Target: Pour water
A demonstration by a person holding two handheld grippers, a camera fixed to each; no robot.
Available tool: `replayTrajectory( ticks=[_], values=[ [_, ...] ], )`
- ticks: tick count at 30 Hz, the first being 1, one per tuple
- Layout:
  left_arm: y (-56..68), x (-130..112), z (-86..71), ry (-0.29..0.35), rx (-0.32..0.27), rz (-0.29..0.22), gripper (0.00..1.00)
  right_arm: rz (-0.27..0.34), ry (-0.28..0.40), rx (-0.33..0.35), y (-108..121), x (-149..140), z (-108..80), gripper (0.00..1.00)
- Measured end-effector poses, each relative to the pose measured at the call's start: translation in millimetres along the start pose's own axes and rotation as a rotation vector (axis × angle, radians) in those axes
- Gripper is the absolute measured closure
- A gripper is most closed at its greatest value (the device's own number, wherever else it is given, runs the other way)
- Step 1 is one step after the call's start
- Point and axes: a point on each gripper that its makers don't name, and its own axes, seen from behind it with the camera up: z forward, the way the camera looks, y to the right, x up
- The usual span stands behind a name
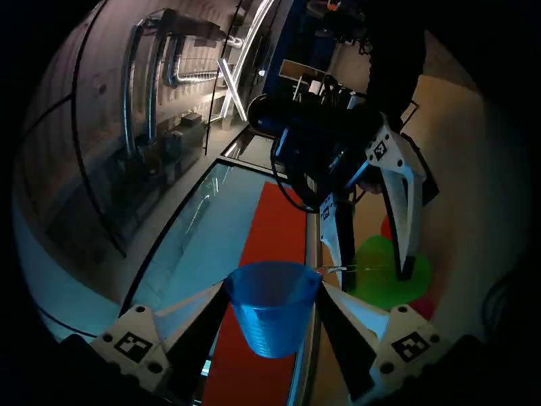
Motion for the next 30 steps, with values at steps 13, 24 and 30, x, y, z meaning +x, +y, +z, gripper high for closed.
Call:
replayTrajectory(
  ticks=[13, 24, 30],
  values=[
    [1.0, 2.4, 0.0, -0.001, 0.004, 0.033, 0.13, -0.005, -0.002, -0.003, 0.6, -0.2, -1.6, 0.05],
    [-0.8, 2.4, 0.9, -0.001, 0.01, 0.056, 0.13, -0.011, -0.004, -0.004, 0.2, -0.9, -2.9, 0.05],
    [-2.3, 1.8, 1.0, -0.002, 0.015, 0.064, 0.13, -0.011, -0.005, -0.006, 1.0, -0.8, -3.6, 0.05]
  ],
)
